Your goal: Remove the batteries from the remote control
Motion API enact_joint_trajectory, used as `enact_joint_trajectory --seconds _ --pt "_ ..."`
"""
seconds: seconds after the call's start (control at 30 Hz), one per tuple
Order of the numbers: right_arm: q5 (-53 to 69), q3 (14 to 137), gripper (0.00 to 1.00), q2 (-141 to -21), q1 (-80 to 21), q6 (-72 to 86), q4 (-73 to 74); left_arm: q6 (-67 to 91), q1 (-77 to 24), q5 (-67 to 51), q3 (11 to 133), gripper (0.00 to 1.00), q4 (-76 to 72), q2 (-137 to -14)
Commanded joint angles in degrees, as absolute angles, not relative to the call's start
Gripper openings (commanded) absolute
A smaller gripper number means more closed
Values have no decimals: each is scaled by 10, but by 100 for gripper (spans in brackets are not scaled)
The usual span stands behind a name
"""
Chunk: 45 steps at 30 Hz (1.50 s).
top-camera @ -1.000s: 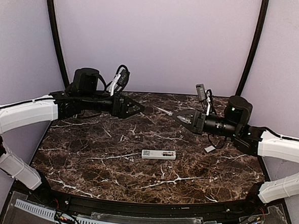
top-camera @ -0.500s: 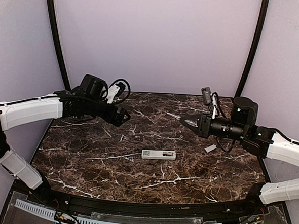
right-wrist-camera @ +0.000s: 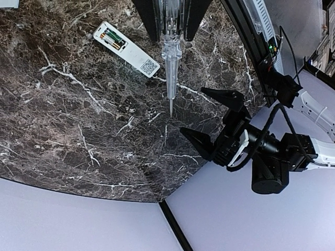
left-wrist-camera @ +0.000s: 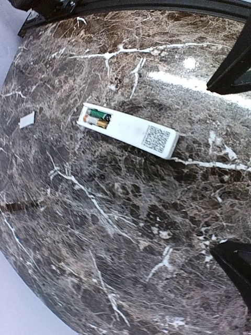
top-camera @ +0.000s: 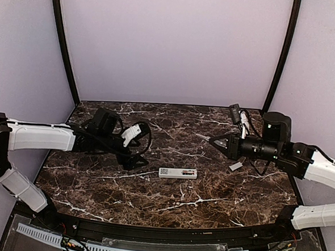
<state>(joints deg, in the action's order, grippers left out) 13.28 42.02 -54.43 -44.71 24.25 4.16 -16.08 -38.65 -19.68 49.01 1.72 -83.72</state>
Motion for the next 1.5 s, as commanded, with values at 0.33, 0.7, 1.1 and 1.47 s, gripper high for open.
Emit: enact_joint_trajectory --seconds 0.33,0.7,1.1,1.47 --pt "120 416 0 -534 -436 216 66 -289 -430 -263 538 96 -55 -971" --pt "125 405 0 -535 -432 216 65 -296 -444 -295 593 94 -95 -1073" --pt "131 406 0 -557 -428 211 57 -316 -453 -293 609 89 -109 -1129" --pt "136 401 0 -560 -424 210 53 -286 -453 -321 591 84 -180 -1163"
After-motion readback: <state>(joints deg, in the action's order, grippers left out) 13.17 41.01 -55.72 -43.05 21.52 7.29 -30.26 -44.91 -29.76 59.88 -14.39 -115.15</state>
